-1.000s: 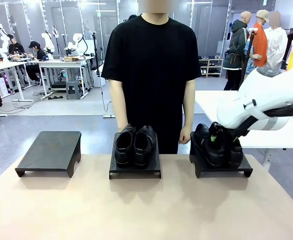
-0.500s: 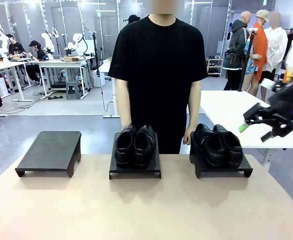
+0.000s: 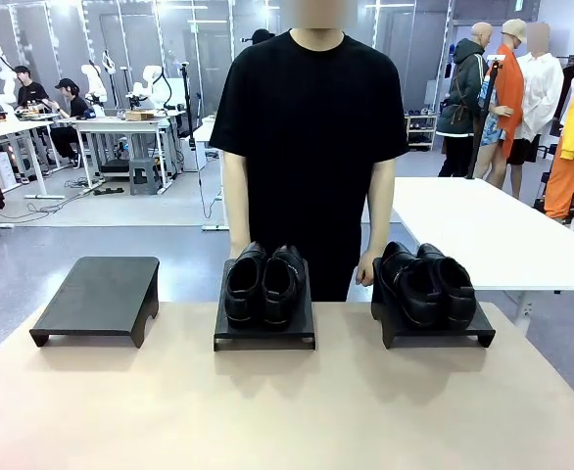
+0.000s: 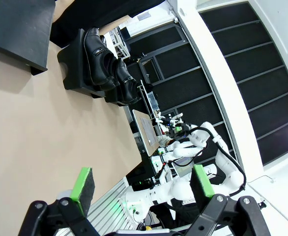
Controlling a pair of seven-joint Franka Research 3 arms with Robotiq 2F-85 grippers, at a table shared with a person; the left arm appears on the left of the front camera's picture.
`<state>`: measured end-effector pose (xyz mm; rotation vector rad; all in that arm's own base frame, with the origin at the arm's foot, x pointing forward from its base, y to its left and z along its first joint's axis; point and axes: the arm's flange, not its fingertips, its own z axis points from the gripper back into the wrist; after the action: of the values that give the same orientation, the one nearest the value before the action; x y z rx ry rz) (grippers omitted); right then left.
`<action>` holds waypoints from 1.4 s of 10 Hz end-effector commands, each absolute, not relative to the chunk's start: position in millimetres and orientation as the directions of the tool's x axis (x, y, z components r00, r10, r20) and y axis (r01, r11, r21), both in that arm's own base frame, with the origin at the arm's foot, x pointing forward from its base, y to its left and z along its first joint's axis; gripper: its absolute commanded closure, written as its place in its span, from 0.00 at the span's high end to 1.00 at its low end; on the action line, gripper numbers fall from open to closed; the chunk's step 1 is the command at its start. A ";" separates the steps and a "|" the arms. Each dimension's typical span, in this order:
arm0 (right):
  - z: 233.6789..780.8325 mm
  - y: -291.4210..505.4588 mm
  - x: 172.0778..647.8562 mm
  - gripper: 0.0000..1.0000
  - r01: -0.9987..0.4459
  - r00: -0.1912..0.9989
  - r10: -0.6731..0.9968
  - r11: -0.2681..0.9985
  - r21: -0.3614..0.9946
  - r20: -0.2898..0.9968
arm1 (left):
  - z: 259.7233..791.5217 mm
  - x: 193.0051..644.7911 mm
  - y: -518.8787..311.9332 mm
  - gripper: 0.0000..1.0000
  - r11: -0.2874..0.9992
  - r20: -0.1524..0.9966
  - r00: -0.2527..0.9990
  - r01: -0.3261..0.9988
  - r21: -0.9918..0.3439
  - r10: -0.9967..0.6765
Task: Place the shoes on the stand as instructed by the person.
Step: Pick up another pair of Shoes and place it on the Shoes Stand indicated by the person.
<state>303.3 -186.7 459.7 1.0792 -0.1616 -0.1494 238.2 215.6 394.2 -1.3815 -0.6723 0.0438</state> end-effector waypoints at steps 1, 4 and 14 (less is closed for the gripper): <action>431.6 -216.5 267.2 0.93 0.038 0.957 -0.282 0.336 0.941 0.062 | 399.2 239.2 216.1 1.00 0.203 0.418 0.805 0.365 -0.909 0.420; 394.9 -231.6 218.1 0.93 0.049 0.944 -0.328 0.253 0.966 0.038 | 399.2 239.2 216.1 1.00 0.203 0.418 0.805 0.365 -0.909 0.420; 400.1 -233.2 216.1 0.93 0.076 0.941 -0.339 0.262 0.962 0.018 | 399.2 239.2 216.1 1.00 0.203 0.418 0.805 0.365 -0.909 0.420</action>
<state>216.8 -232.7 396.3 1.2680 -0.2234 -0.2883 238.2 215.6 394.2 -1.3815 -0.6723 0.0437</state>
